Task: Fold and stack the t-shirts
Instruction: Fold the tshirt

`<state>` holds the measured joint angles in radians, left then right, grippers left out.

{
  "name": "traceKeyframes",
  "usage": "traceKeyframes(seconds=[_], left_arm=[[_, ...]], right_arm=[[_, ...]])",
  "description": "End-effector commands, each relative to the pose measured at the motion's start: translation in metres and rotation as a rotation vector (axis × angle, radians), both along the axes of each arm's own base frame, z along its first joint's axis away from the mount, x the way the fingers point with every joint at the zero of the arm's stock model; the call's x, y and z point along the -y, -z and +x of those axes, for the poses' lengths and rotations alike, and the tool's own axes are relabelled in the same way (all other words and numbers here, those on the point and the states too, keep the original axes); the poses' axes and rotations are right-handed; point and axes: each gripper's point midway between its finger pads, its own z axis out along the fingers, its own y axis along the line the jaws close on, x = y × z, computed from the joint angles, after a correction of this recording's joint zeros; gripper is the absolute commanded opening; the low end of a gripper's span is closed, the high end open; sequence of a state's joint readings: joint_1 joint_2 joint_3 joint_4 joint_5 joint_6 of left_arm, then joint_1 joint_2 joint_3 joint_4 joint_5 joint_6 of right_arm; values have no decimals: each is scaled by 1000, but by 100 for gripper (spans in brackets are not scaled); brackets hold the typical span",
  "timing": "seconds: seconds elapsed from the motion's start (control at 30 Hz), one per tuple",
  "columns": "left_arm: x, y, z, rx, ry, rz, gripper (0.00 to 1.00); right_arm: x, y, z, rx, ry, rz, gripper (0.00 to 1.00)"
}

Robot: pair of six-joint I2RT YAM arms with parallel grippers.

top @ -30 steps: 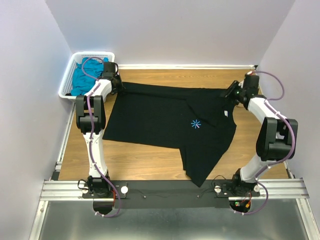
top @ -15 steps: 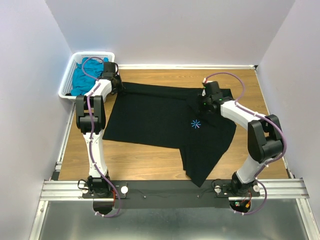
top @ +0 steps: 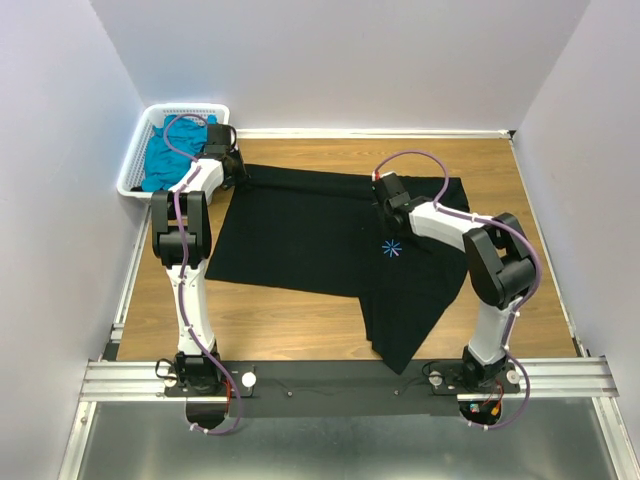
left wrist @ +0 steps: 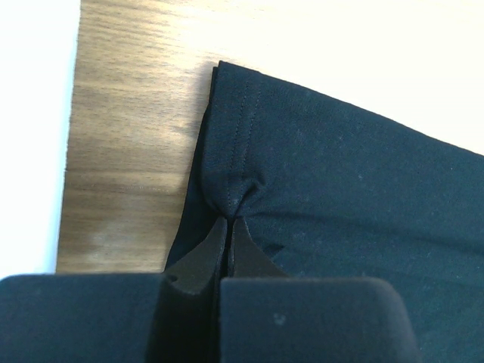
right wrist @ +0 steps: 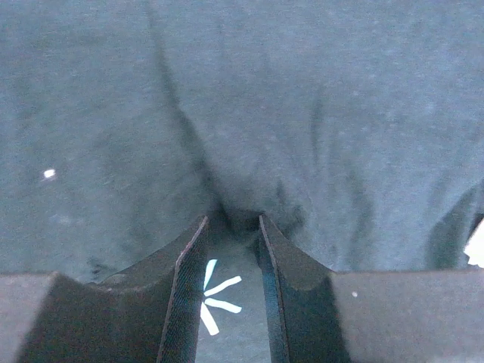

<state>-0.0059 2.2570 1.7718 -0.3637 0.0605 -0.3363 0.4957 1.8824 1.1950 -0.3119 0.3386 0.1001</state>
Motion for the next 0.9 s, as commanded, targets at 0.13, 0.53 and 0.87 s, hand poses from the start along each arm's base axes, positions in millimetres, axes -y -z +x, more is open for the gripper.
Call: traceKeyframes(seconds=[0.13,0.53,0.87], left_arm=[[-24,-8,-9,-11,-47,48,0],[-24,-9,-9,-13,-45,53,0],[-32,-20,-9,0,-66,92,0]], right_arm=[[22,0,9,24,44,-137,39],[31,5,8,17,41,-196,13],[14,-48,-2,36,-30,-69,1]])
